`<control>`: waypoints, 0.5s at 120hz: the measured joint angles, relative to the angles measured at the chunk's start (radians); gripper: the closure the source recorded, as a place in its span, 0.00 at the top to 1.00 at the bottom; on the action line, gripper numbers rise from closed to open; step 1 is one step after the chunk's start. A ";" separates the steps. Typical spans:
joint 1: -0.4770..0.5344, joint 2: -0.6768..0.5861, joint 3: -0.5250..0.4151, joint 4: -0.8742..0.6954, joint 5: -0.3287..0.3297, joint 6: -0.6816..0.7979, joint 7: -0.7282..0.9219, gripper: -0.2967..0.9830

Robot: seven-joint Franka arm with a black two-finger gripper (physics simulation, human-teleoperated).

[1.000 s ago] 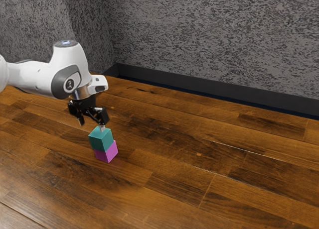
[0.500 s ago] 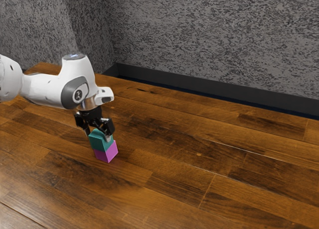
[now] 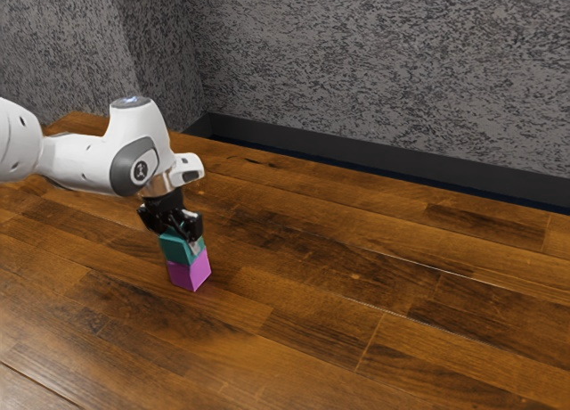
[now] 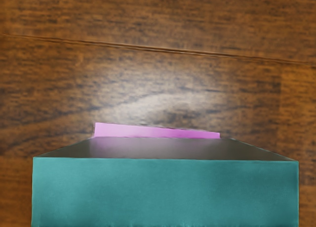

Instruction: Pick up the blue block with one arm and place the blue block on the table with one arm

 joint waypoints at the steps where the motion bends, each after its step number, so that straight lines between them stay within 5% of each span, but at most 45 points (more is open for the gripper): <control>1: 0.000 -0.003 0.000 0.000 0.001 0.000 -0.001 0.48; 28: -0.002 -0.063 -0.090 0.047 0.023 -0.005 -0.025 0.48; 60: -0.039 0.076 -0.174 0.077 0.011 0.005 -0.052 0.48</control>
